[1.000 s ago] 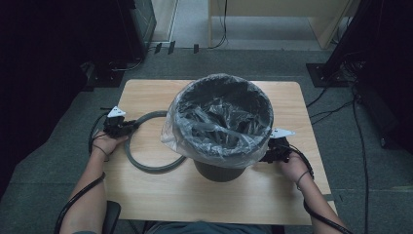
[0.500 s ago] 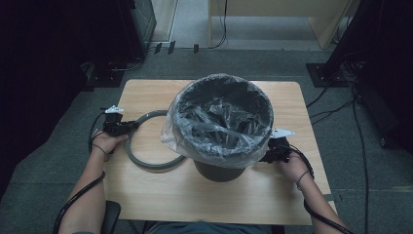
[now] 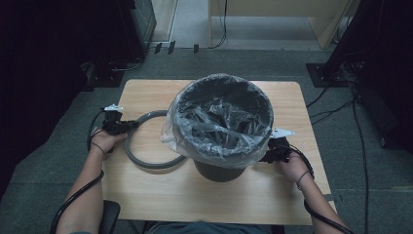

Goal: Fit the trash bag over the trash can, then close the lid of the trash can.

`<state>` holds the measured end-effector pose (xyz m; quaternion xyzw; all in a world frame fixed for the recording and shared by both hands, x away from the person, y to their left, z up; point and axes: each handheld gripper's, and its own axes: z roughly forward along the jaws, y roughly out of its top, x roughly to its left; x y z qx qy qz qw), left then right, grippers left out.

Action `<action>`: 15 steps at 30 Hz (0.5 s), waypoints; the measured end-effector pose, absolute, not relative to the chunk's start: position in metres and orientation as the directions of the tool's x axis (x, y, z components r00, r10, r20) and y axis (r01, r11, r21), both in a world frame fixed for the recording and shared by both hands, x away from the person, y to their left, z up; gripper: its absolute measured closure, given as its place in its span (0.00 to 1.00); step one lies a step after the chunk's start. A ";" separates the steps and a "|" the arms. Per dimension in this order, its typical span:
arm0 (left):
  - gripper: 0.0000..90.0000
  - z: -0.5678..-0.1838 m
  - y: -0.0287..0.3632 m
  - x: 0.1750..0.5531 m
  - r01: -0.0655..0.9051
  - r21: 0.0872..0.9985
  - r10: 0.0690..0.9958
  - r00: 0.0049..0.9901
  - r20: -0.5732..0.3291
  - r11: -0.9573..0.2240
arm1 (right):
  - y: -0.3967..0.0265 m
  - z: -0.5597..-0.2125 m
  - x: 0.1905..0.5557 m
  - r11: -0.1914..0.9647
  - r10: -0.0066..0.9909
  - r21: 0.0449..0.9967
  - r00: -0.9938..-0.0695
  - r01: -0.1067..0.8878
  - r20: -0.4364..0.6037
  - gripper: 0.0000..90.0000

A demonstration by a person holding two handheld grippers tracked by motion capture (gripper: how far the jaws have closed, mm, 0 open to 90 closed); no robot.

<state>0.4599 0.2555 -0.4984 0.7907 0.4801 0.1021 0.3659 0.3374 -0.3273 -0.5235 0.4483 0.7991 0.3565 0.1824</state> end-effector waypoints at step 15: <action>0.88 -0.492 0.258 0.465 0.729 0.643 0.842 0.482 -0.242 -0.233 | -0.327 -0.524 0.337 0.343 0.847 0.734 -0.531 0.586 0.028 0.13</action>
